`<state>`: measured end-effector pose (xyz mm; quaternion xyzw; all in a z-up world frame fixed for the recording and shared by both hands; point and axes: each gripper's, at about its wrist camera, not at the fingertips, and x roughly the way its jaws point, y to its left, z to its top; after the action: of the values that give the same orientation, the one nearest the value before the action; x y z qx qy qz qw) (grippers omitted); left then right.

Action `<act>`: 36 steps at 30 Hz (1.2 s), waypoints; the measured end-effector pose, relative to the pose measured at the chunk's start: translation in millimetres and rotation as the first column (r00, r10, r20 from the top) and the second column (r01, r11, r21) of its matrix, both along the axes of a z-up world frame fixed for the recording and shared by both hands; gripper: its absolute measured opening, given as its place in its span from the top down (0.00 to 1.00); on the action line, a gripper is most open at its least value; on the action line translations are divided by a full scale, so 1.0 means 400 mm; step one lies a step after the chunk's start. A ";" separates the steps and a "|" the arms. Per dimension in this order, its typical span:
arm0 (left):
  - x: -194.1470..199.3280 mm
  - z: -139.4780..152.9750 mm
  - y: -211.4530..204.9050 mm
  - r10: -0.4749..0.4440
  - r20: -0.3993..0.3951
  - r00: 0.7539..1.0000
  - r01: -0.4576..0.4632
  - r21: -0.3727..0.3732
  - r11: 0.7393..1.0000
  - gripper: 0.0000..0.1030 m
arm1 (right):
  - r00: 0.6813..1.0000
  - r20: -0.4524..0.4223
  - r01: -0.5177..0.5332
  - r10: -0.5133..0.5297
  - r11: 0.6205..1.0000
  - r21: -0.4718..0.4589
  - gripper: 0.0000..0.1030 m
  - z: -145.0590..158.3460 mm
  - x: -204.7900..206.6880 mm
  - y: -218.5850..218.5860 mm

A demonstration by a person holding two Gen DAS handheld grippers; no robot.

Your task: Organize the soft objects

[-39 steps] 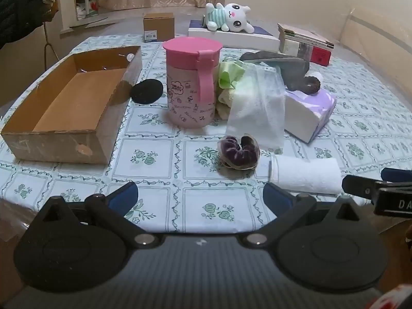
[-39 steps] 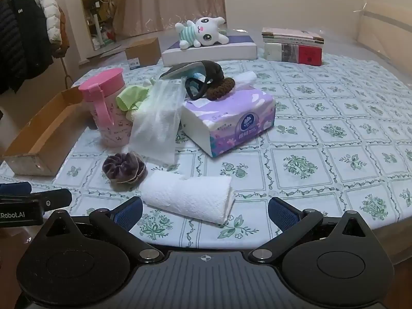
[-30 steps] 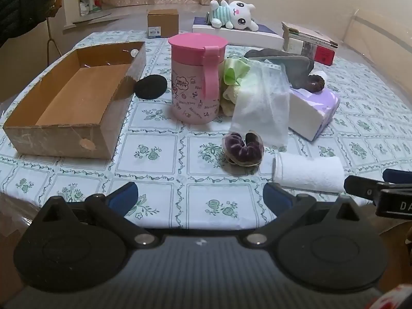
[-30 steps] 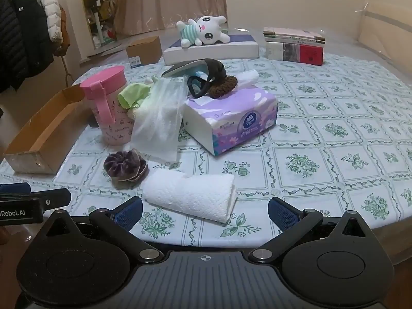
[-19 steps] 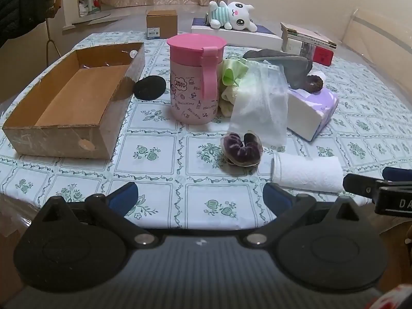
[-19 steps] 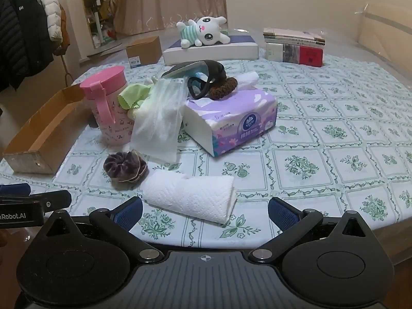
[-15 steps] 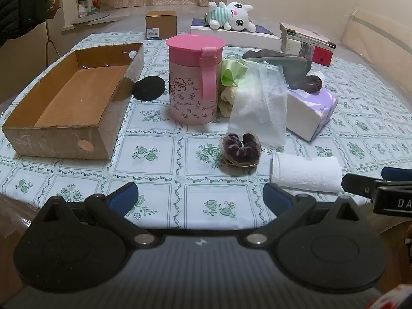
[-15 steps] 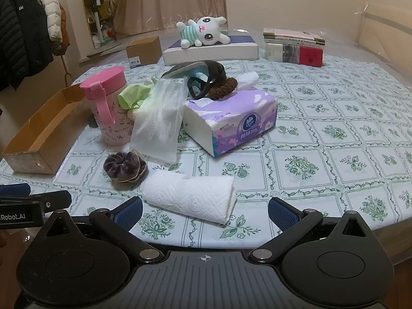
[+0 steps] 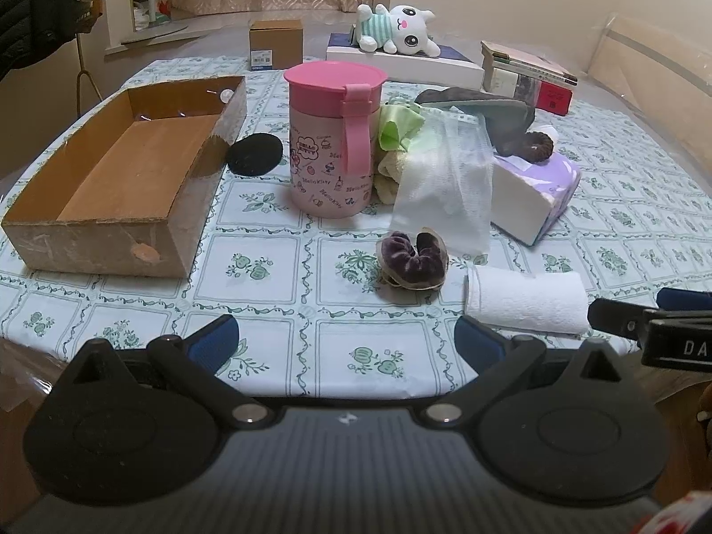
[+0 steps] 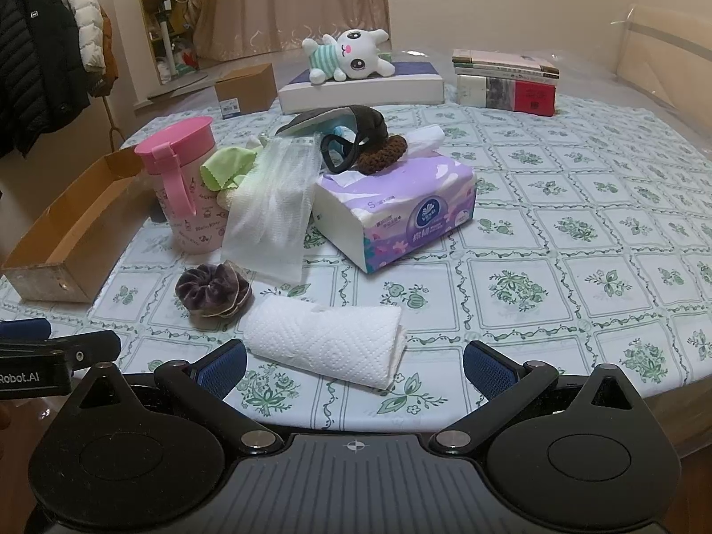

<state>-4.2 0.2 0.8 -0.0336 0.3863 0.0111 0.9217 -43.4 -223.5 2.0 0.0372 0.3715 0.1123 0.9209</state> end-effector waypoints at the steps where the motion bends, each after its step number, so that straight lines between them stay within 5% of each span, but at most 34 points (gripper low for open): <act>1: 0.001 0.000 0.001 -0.001 0.001 1.000 0.001 -0.001 1.000 0.01 | 1.000 0.000 0.000 0.000 1.000 -0.001 0.00 -0.001 0.000 0.001; 36: 0.000 0.002 0.004 -0.006 0.002 1.000 0.006 -0.006 1.000 0.01 | 1.000 0.000 0.009 -0.009 1.000 -0.006 0.00 -0.001 0.006 -0.005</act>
<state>-4.0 1.7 1.7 -0.0353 0.3853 0.0072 0.9221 -40.9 -225.5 1.6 0.0359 0.3716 0.1071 0.9215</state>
